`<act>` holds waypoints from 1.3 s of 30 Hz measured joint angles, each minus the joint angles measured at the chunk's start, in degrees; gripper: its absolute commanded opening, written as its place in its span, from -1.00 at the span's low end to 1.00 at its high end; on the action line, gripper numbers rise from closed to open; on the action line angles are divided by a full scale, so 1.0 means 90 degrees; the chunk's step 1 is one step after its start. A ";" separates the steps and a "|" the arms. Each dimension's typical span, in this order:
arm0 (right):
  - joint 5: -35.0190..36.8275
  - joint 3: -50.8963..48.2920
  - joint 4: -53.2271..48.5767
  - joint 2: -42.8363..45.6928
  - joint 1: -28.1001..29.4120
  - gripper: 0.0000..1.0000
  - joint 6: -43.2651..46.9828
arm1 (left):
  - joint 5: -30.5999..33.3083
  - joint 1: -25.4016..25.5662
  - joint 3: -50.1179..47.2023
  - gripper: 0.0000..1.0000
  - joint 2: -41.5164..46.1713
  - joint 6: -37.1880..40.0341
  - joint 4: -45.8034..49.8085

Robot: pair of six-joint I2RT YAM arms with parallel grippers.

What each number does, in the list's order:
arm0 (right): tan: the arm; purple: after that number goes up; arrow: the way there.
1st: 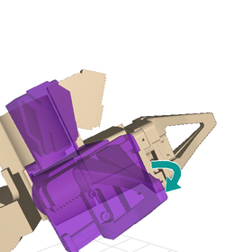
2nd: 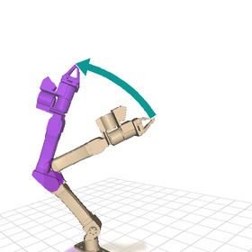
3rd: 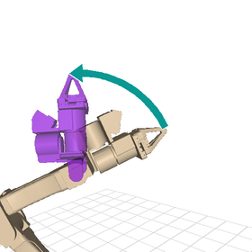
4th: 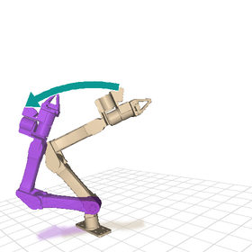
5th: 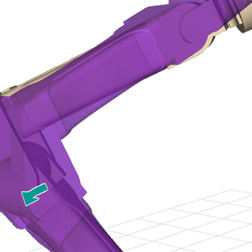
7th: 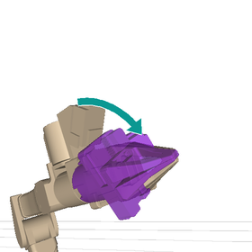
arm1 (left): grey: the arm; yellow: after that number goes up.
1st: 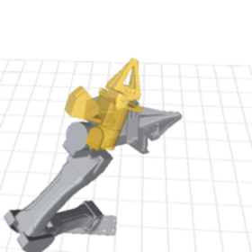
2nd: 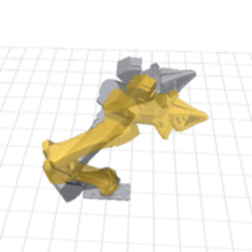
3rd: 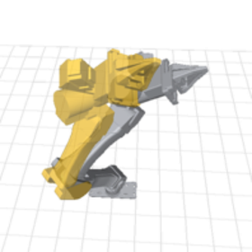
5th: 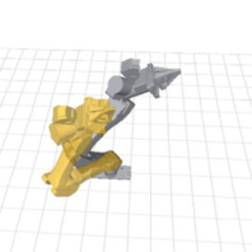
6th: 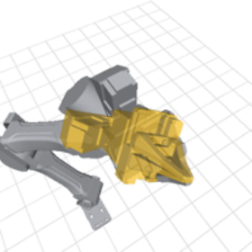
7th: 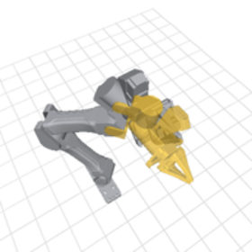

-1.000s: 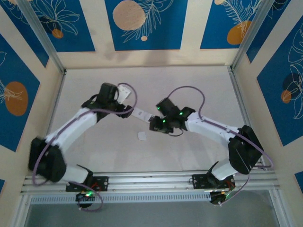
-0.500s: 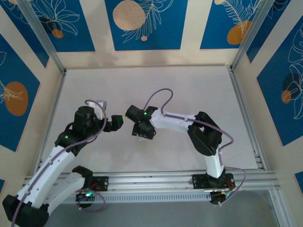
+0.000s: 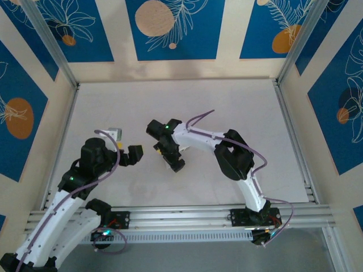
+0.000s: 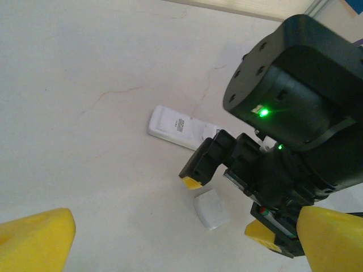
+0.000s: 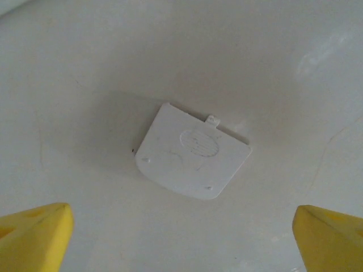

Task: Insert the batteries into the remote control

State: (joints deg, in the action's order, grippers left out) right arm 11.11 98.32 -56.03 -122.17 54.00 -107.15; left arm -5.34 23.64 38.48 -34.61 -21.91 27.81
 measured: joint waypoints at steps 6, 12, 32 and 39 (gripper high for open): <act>0.0002 0.0061 -0.0056 -0.0204 0.0078 0.94 -0.0733 | -0.0002 0.0000 -0.0002 1.00 0.0002 0.0202 0.0036; 0.0255 0.0056 -0.0061 -0.0214 0.0175 0.82 -0.1086 | -0.0005 0.0000 -0.0036 1.00 -0.0005 0.0355 0.0044; 0.0559 -0.0100 0.0114 -0.0420 0.0279 0.15 -0.1273 | -0.0022 0.0000 -0.0041 1.00 0.0049 0.0665 0.0211; 0.0767 -0.1156 0.0772 0.0296 0.0294 -0.16 -0.0750 | -0.0019 0.0000 -0.0036 1.00 0.0049 0.0673 0.0386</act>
State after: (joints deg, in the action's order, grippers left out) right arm 18.02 87.92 -49.08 -119.50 56.64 -113.91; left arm -5.52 23.64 38.15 -34.17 -15.86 31.29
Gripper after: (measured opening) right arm 0.462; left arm 0.998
